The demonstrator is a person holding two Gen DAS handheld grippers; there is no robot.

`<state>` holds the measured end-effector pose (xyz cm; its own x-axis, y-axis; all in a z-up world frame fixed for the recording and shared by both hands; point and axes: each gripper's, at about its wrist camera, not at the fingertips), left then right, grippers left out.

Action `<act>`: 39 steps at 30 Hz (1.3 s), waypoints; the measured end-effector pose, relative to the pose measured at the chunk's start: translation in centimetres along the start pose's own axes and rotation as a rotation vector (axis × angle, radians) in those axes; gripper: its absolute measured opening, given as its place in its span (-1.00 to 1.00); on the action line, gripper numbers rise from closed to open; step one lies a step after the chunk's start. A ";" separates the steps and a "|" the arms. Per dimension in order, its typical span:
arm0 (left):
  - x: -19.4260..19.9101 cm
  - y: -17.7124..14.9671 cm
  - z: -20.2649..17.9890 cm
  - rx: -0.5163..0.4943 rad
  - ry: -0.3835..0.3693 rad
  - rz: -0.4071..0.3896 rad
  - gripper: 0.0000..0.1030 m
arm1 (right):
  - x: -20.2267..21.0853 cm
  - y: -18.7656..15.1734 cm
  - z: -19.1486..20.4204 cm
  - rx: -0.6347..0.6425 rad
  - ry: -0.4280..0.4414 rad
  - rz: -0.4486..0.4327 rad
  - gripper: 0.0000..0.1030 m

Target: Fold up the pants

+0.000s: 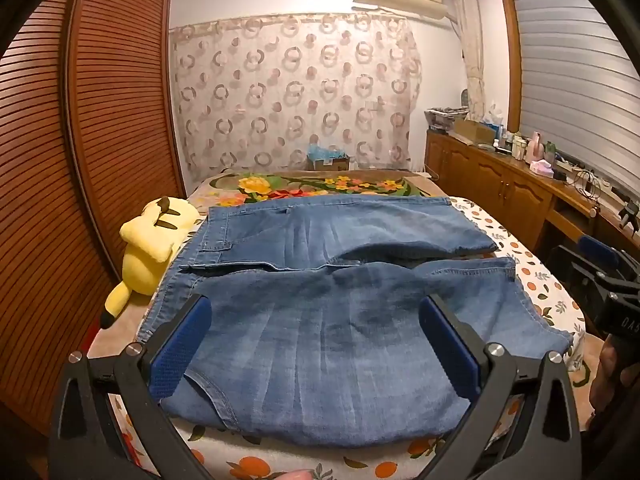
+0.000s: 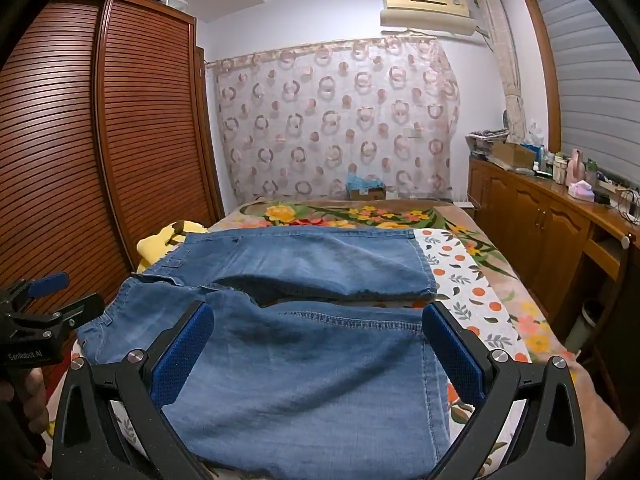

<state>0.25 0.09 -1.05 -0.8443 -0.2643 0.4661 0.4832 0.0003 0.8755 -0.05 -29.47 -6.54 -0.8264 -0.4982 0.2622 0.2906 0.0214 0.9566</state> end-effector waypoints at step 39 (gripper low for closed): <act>0.4 0.3 -0.2 -0.005 0.003 -0.006 1.00 | 0.1 -0.1 0.1 -0.004 -0.002 0.001 1.00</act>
<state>0.07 -0.19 -0.64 -0.8464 -0.2671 0.4607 0.4795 -0.0058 0.8775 -0.21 -29.39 -6.62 -0.8271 -0.4968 0.2630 0.2929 0.0184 0.9560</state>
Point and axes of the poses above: each gripper's, at about its wrist camera, not at the fingertips, and x roughly against the way its jaws point, z to its left, y to its top, and after that the axes turned 15 degrees about y, right-handed
